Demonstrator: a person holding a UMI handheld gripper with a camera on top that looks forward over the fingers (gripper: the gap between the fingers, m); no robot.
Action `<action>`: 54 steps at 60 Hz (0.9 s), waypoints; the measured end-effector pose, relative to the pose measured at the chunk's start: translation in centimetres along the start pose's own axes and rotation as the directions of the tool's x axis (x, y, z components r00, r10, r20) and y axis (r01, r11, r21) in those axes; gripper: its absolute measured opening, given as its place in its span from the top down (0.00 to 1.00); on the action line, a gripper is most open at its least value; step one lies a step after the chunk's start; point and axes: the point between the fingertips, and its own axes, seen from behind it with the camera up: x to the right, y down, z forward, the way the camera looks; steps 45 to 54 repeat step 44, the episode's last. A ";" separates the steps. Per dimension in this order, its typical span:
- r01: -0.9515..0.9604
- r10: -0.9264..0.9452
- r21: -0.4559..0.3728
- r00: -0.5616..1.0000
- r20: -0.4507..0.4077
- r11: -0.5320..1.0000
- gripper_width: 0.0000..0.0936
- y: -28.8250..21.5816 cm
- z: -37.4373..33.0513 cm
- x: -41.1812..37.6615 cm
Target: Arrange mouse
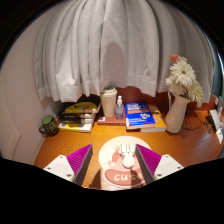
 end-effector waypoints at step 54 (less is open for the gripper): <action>-0.041 0.040 0.019 0.999 0.010 0.999 0.09 3.7 -14.1 -3.7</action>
